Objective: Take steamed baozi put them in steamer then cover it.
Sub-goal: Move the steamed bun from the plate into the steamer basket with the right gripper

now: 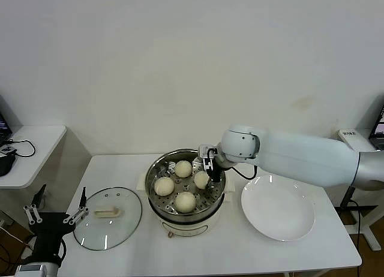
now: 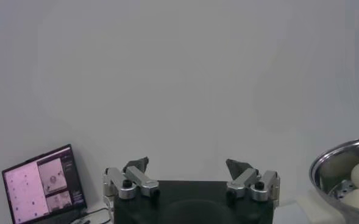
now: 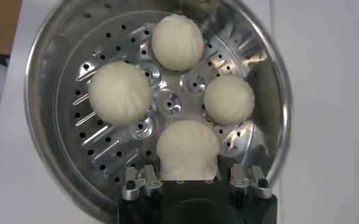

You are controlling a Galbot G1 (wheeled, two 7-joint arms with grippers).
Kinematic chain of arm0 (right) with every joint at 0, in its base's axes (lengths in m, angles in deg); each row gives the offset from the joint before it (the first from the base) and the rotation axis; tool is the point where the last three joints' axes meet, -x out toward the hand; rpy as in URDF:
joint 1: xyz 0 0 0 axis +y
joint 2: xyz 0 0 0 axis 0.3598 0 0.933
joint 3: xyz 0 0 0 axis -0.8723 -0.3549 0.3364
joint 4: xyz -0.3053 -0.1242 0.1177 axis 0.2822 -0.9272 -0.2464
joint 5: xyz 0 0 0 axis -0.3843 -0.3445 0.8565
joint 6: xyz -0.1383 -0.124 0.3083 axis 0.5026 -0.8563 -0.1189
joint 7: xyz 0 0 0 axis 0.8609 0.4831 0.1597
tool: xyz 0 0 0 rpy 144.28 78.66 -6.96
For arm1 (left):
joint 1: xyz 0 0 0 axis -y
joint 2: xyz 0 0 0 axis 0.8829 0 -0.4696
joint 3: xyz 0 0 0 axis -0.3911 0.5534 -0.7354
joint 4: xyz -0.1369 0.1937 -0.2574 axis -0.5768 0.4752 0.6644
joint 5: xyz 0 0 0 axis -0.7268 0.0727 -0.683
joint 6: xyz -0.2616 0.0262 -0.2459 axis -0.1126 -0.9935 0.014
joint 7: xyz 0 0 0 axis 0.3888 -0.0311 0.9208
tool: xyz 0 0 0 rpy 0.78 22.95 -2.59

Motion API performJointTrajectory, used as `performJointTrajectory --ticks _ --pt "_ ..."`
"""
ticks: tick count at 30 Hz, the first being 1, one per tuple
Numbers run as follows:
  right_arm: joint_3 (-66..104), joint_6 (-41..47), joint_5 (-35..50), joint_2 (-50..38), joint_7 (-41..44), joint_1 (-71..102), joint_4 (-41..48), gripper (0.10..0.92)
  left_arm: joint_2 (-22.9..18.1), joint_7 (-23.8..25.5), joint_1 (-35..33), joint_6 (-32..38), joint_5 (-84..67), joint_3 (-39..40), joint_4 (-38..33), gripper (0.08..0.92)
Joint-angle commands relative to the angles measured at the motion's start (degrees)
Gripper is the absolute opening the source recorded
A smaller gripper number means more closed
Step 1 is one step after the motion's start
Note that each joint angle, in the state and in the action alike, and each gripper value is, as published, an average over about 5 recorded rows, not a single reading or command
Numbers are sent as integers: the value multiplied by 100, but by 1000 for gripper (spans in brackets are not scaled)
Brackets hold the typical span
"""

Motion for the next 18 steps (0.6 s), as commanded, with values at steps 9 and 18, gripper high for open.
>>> performJointTrajectory --ticks 9,18 --pt "108 67 -113 63 -97 228 98 632 1 0 4 2 -13 -8 11 823" --pt "546 63 -4 -308 -77 -23 -227 816 -24 -4 9 1 -10 8 -6 823"
